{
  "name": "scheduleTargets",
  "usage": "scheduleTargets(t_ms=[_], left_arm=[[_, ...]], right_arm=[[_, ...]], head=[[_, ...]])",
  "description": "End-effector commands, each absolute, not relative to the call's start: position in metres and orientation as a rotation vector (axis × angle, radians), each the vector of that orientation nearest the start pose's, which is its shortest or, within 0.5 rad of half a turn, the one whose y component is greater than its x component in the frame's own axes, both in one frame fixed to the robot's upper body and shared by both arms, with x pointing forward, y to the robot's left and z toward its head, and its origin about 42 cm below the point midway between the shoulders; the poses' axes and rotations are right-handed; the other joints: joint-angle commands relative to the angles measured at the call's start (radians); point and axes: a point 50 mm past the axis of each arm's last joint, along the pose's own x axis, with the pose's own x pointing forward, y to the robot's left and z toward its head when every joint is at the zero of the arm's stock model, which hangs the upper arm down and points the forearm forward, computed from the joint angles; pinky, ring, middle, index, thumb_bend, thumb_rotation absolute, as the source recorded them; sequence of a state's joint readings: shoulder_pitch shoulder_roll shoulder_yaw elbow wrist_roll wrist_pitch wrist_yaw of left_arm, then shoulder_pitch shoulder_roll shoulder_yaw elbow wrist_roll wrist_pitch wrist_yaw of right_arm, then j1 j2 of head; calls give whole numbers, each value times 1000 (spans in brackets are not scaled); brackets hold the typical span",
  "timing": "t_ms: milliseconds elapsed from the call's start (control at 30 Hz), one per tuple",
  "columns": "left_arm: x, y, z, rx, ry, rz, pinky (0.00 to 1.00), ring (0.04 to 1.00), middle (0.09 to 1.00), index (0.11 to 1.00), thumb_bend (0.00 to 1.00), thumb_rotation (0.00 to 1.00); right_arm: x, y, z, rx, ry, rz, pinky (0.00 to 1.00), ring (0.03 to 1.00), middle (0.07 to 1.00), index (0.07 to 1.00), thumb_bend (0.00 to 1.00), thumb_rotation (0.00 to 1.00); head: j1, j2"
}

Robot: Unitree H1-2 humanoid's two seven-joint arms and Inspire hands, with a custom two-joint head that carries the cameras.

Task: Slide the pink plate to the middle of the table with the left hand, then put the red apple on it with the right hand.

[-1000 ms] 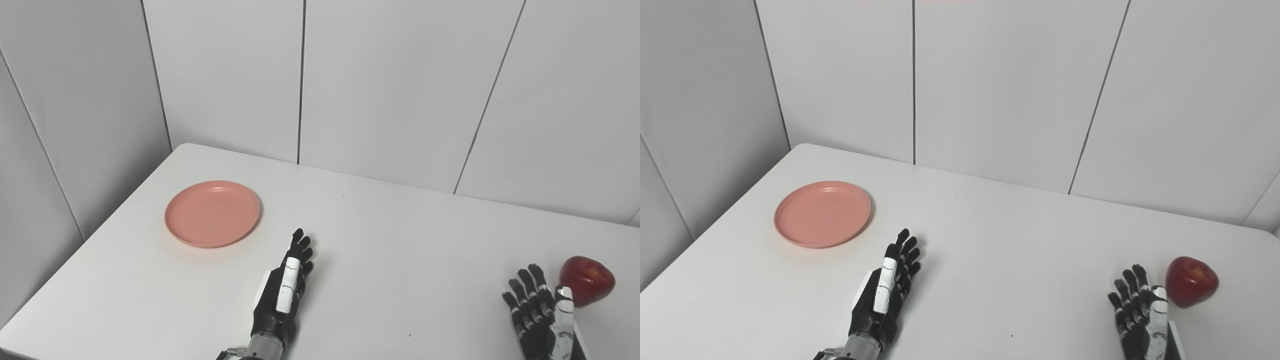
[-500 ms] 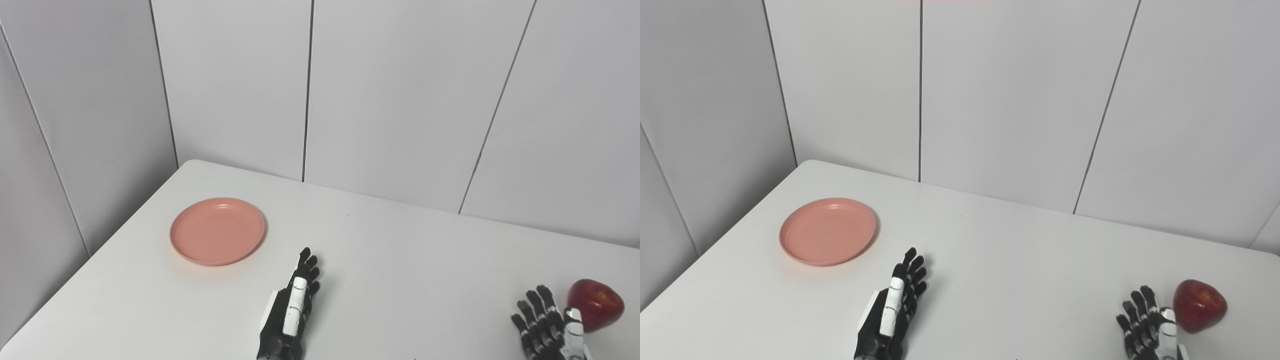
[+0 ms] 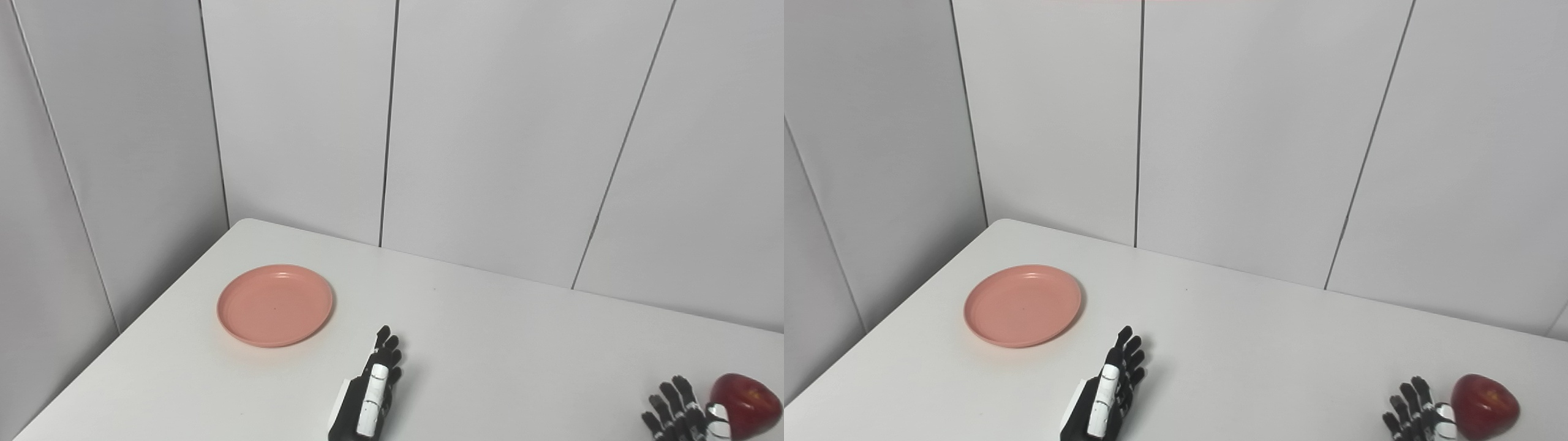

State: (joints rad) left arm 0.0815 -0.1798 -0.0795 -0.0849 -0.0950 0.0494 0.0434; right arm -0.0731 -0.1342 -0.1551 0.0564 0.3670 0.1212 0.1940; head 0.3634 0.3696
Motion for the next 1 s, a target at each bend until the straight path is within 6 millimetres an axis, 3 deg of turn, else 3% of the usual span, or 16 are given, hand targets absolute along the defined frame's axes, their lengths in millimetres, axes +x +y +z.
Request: scheduleTargets(t_ms=[0,300,967], left_arm=[[252,131,87,-290,136,6,1000,1000,1000,1000,690,930],[253,125,89,-275,139,0,1000,1000,1000,1000,709,915],[250,134,89,-282,135,4,1000,1000,1000,1000,707,945]], right_arm=[[294,-291,83,259,122,47,1000,1000,1000,1000,825,1000],[295,-295,84,256,127,48,1000,1000,1000,1000,841,1000],[292,-284,85,243,128,51,1000,1000,1000,1000,890,1000]], head=[[2,1],[40,2],[-21,20]])
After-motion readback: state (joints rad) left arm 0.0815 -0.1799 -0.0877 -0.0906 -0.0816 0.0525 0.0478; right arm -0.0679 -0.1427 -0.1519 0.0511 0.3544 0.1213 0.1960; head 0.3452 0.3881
